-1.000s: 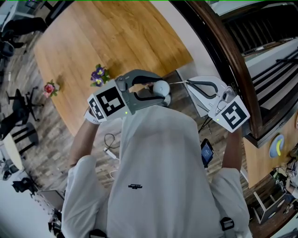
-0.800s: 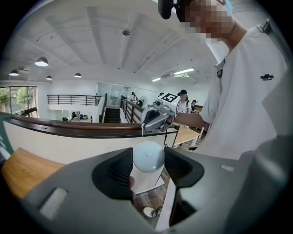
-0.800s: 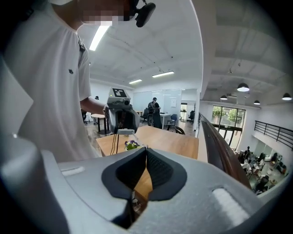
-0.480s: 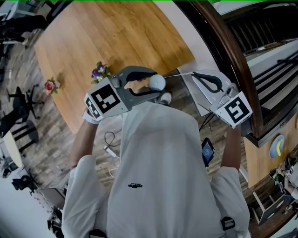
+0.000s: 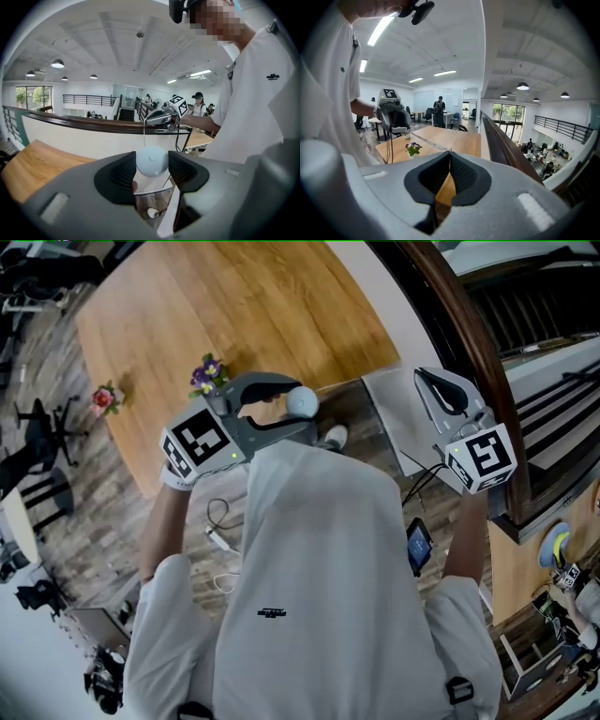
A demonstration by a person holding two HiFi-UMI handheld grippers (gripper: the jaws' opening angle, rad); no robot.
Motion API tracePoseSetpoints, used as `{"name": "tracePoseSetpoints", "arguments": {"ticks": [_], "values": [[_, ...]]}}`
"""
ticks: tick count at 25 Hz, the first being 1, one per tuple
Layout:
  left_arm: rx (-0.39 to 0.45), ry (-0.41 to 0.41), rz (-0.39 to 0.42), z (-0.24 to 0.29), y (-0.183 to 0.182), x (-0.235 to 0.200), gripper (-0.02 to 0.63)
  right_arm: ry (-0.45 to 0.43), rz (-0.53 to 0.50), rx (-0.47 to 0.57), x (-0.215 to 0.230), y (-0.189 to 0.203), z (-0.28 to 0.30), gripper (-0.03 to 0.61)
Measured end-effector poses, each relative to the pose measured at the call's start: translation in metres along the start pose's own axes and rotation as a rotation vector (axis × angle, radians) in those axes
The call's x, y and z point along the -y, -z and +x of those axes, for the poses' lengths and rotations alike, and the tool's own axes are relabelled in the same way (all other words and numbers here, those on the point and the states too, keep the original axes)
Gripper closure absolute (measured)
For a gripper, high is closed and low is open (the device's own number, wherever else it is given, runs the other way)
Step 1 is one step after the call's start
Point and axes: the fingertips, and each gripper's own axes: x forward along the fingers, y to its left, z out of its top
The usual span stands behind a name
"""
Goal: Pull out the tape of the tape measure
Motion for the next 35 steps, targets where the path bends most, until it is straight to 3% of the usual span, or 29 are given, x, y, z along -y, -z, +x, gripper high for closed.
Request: {"name": "tracePoseSetpoints", "arguments": {"ticks": [5,13,22,35], "values": [[0.003,-0.042,-0.053,-0.018,0.018,0.000,0.377,0.045,0.031,-0.003,0.013,0.003,-0.004,0.571],[-0.014,-0.083,-0.072,-0.046,0.035,0.006,0.377,0.114,0.040,-0.034,0.026,0.006,0.000,0.571],[-0.023,-0.112,-0.101,-0.054,0.055,0.005,0.377,0.105,0.028,-0.050,0.025,0.005,0.010,0.571],[-0.040,-0.034,-0.100,-0.041,0.046,0.007,0.377,0.195,0.050,-0.088,0.044,0.017,-0.004,0.571]]}}
